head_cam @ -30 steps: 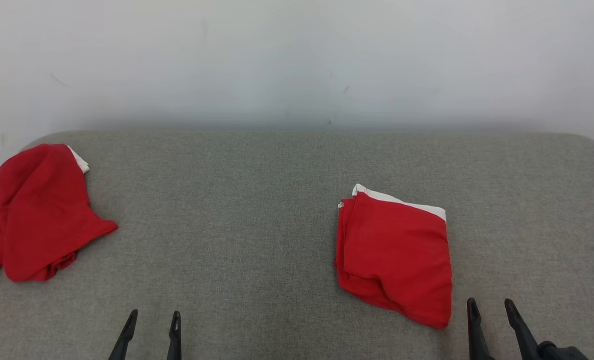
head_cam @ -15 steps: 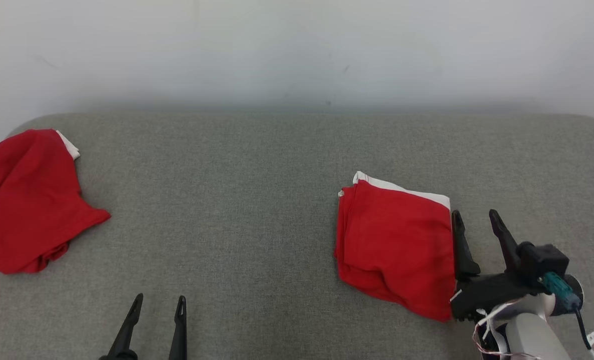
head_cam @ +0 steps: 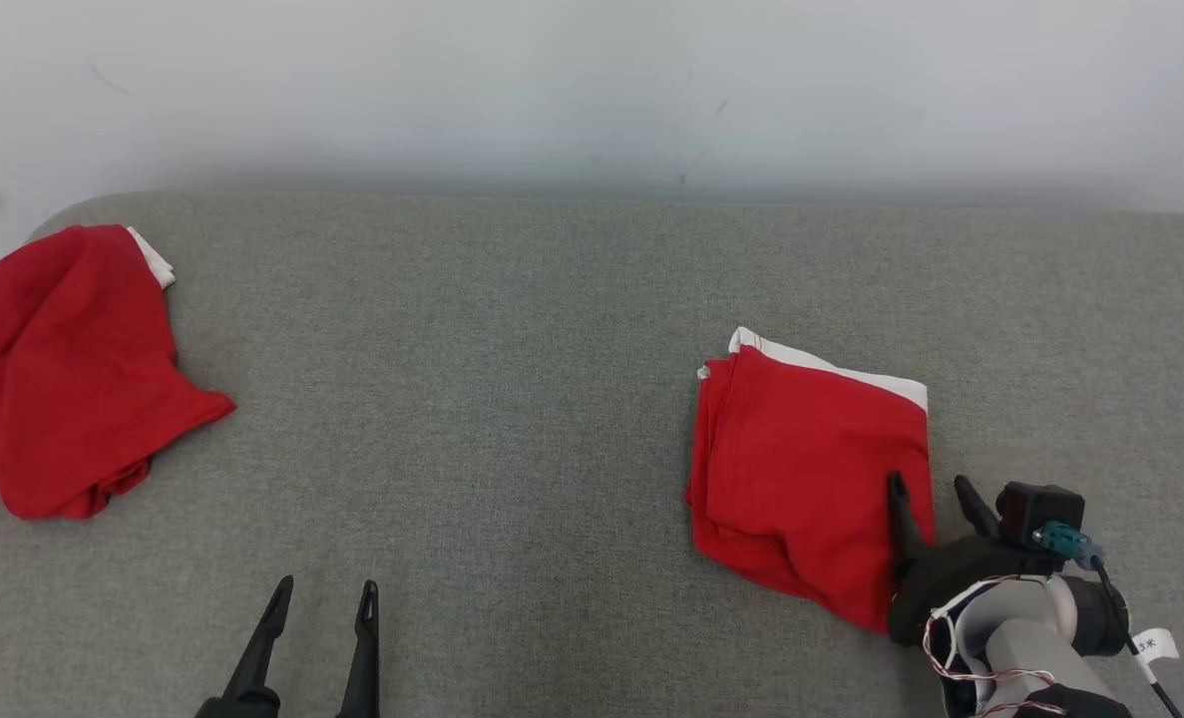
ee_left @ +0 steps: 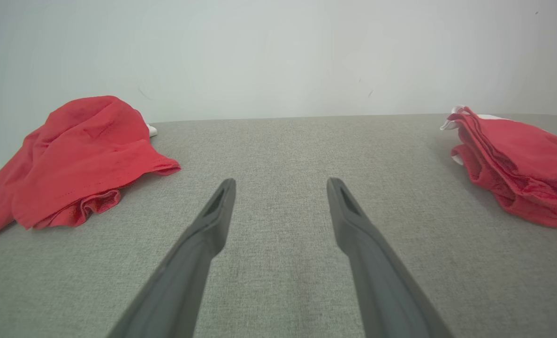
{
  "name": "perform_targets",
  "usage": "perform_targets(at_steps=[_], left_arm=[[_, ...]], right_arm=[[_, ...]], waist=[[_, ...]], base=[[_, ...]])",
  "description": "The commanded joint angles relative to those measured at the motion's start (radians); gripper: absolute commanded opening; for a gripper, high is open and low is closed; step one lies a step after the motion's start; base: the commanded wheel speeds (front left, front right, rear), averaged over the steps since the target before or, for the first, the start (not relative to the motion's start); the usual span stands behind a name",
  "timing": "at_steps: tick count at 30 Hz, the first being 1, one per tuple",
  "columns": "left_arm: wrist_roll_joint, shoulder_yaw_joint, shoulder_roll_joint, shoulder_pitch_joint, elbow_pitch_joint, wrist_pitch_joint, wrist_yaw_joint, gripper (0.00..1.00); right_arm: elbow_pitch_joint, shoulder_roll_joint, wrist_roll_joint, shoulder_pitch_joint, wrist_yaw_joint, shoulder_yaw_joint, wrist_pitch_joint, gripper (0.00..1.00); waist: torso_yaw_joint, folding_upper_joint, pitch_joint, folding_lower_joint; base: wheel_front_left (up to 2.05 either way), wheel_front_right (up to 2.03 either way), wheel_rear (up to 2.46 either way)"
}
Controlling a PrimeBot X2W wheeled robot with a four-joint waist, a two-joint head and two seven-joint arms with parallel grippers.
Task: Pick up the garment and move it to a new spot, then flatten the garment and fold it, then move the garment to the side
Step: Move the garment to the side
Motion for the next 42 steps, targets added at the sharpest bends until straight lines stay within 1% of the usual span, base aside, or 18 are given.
perform_targets(at_steps=[1, 11, 12, 13, 16, 20, 25, 28, 33, 34, 35, 40, 41, 42], left_arm=[[0.0, 0.0, -0.001, -0.014, 0.003, -0.003, 0.0, 1.0], [0.003, -0.014, -0.001, -0.036, 0.005, -0.003, -0.001, 1.0], [0.002, -0.012, -0.001, -0.037, 0.006, -0.003, -0.001, 1.0], [0.0, -0.012, -0.001, -0.036, 0.008, -0.003, -0.001, 1.0], [-0.008, -0.01, -0.001, -0.029, 0.01, -0.003, -0.001, 1.0], [-0.021, 0.004, -0.001, -0.019, -0.003, -0.003, 0.004, 1.0], [-0.045, -0.001, -0.001, -0.042, -0.02, -0.003, 0.014, 1.0], [-0.054, -0.02, -0.001, -0.067, -0.03, -0.003, 0.017, 1.0], [-0.051, -0.035, -0.001, -0.11, -0.049, -0.003, 0.021, 1.0], [-0.051, -0.035, -0.001, -0.11, -0.049, -0.003, 0.021, 1.0], [-0.048, -0.033, 0.0, -0.118, -0.054, -0.003, 0.02, 1.0], [-0.03, -0.02, -0.001, -0.152, -0.099, -0.003, 0.016, 1.0], [-0.026, -0.02, -0.001, -0.162, -0.121, -0.003, 0.014, 1.0], [-0.027, -0.021, -0.001, -0.167, -0.13, -0.003, 0.012, 1.0]], right_arm=[[0.019, 0.012, 0.009, -0.012, -0.002, 0.007, 0.0, 1.0], [0.213, 0.048, 0.088, -0.073, -0.002, 0.045, 0.011, 1.0], [0.223, 0.052, 0.104, -0.079, -0.002, 0.046, 0.014, 0.45], [0.228, 0.054, 0.113, -0.084, -0.002, 0.052, 0.013, 0.0], [0.24, 0.054, 0.106, -0.09, -0.002, 0.093, 0.01, 0.0], [0.216, -0.014, 0.072, -0.124, -0.003, 0.142, 0.003, 0.0], [0.17, -0.072, 0.024, -0.185, -0.003, 0.209, 0.0, 0.0], [0.168, -0.124, -0.002, -0.235, -0.003, 0.273, 0.0, 0.0], [0.176, -0.217, -0.012, -0.316, -0.003, 0.4, 0.03, 0.0], [0.176, -0.217, -0.012, -0.316, -0.003, 0.4, 0.03, 0.0], [0.174, -0.233, -0.007, -0.334, -0.003, 0.426, 0.038, 0.0], [0.174, -0.343, 0.023, -0.416, -0.003, 0.541, 0.08, 0.0], [0.167, -0.386, 0.032, -0.449, -0.003, 0.59, 0.089, 0.0], [0.164, -0.405, 0.04, -0.468, -0.003, 0.61, 0.097, 0.0]], waist=[[0.0, -0.0001, 0.001, -0.0001], [0.007, -0.0001, 0.016, -0.0001], [0.008, -0.0001, 0.017, -0.0001], [0.008, -0.0001, 0.018, -0.0001], [0.01, -0.0001, 0.018, -0.0001], [-0.01, -0.0001, 0.035, -0.0001], [-0.056, -0.0001, 0.08, -0.0001], [-0.075, -0.0001, 0.108, -0.0001], [-0.098, -0.0001, 0.166, -0.0001], [-0.098, -0.0001, 0.166, -0.0001], [-0.103, -0.0001, 0.179, -0.0001], [-0.12, -0.0001, 0.222, -0.0001], [-0.125, -0.0001, 0.234, -0.0001], [-0.127, -0.0001, 0.241, -0.0001]], base=[[0.0, 0.0, 0.0], [0.0, 0.0, 0.0], [0.0, 0.0, 0.0], [0.0, 0.0, 0.0], [0.0, 0.0, 0.0], [0.0, 0.0, 0.0], [0.0, 0.0, 0.0], [0.0, 0.0, 0.0], [0.0, 0.0, 0.0], [0.0, 0.0, 0.0], [0.0, 0.0, 0.0], [0.0, 0.0, 0.0], [0.0, 0.0, 0.0], [0.0, 0.0, 0.0]])
